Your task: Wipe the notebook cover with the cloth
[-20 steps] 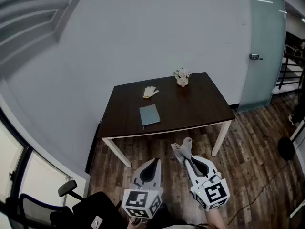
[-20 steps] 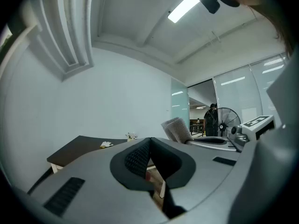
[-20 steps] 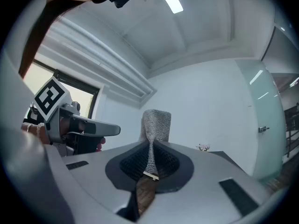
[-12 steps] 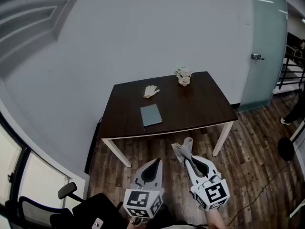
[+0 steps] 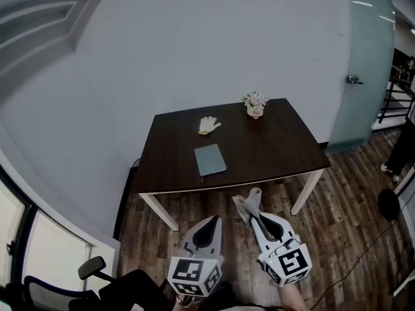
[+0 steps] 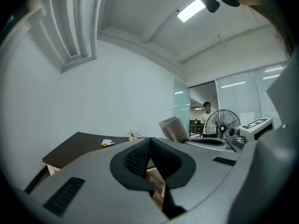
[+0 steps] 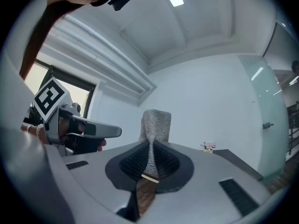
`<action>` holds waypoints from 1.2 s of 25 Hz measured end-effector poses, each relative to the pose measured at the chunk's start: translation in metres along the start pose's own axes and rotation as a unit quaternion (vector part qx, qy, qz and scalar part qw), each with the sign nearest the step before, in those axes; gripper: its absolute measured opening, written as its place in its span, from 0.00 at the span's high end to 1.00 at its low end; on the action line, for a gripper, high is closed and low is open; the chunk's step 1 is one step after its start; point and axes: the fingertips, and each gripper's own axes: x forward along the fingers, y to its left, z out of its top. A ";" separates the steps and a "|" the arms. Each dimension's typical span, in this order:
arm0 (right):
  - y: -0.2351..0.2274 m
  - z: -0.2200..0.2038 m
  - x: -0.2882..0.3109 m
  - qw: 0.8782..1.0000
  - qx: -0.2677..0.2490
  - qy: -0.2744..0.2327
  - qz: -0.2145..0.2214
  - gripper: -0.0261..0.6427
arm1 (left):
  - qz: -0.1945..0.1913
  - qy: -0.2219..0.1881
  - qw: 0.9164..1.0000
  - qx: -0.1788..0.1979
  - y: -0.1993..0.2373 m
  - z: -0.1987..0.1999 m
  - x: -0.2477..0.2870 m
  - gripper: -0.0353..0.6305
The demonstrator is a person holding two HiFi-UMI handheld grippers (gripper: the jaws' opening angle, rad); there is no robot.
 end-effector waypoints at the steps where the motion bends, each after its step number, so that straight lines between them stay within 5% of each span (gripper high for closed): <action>1: 0.001 0.000 0.007 1.000 0.000 0.003 0.000 0.92 | -0.001 -0.001 1.000 -0.001 0.006 0.001 0.003 0.93; 16: 0.013 -0.005 0.106 0.999 -0.009 0.030 -0.023 0.92 | -0.021 0.004 1.000 -0.010 0.103 0.008 0.034 0.93; 30: 0.008 -0.002 0.156 1.000 -0.008 0.020 -0.017 0.92 | -0.030 0.005 0.999 -0.019 0.139 0.011 0.067 0.93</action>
